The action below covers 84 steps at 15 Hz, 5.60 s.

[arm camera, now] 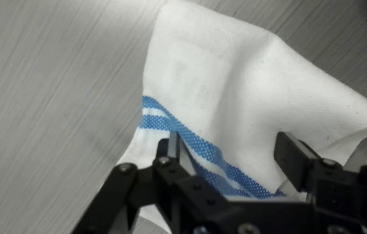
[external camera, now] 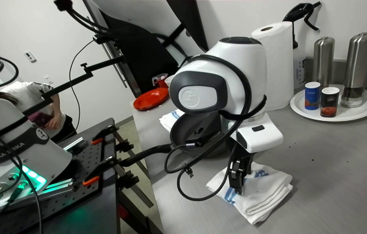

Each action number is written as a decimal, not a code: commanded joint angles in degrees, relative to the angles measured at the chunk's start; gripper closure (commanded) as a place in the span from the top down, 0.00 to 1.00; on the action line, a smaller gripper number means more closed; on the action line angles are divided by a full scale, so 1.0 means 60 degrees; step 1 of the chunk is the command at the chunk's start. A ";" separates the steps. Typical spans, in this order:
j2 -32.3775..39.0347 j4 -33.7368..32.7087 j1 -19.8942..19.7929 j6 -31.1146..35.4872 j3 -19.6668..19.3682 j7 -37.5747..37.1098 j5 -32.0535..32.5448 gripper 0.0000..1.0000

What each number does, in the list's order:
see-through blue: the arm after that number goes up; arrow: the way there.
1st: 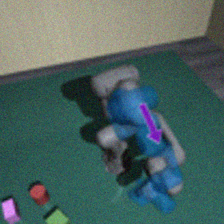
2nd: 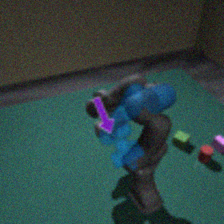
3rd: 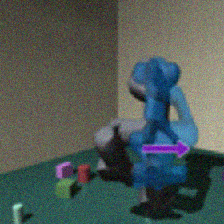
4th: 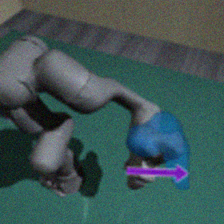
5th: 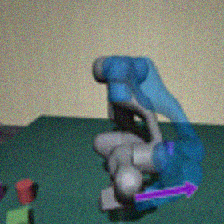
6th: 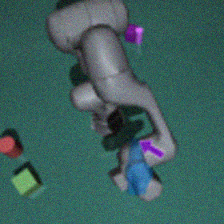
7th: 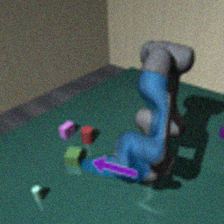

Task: Use the towel to wipe the pan

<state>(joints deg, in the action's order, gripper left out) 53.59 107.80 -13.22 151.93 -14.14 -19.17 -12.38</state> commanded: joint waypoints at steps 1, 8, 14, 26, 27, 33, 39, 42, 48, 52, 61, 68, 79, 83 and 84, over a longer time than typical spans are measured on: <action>0.0463 -0.0734 -0.0097 -0.0497 0.0036 -0.0106 -0.0071 0.44; 0.0679 -0.0746 -0.0372 -0.0628 0.0148 -0.0026 -0.0218 0.00; 0.0409 -0.0756 -0.0489 -0.0812 0.0311 0.0038 -0.0332 0.03; 0.0392 -0.0933 -0.0641 -0.1226 0.0459 0.0106 -0.0348 0.51; 0.0376 -0.0948 -0.0661 -0.1266 0.0468 0.0113 -0.0354 0.49; 0.0283 -0.1014 -0.0885 -0.1321 0.0770 0.0236 -0.0674 0.14; 0.0264 -0.1038 -0.1059 -0.1415 0.0923 0.0267 -0.0924 0.02; 0.0246 -0.1038 -0.1129 -0.1443 0.0999 0.0287 -0.1035 0.03; -0.0424 -0.0668 -0.1102 -0.1218 0.1131 0.0423 -0.1204 0.03; -0.1173 -0.0290 -0.0837 -0.1060 0.0974 0.0415 -0.1018 0.03; -0.3854 0.1408 -0.0230 -0.1307 0.0971 0.0566 -0.0830 0.03; -0.5187 0.2010 0.1105 -0.2294 0.1006 0.0431 0.0399 0.03; -0.4225 0.1407 0.2489 -0.3209 0.0863 -0.0062 0.3276 0.03; -0.3545 0.1025 0.2573 -0.3158 0.0809 -0.0009 0.3751 0.03; -0.3371 0.0917 0.2604 -0.3141 0.0760 -0.0011 0.3896 0.03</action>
<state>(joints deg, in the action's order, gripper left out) 30.03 116.54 0.94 134.02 -8.19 -18.32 8.01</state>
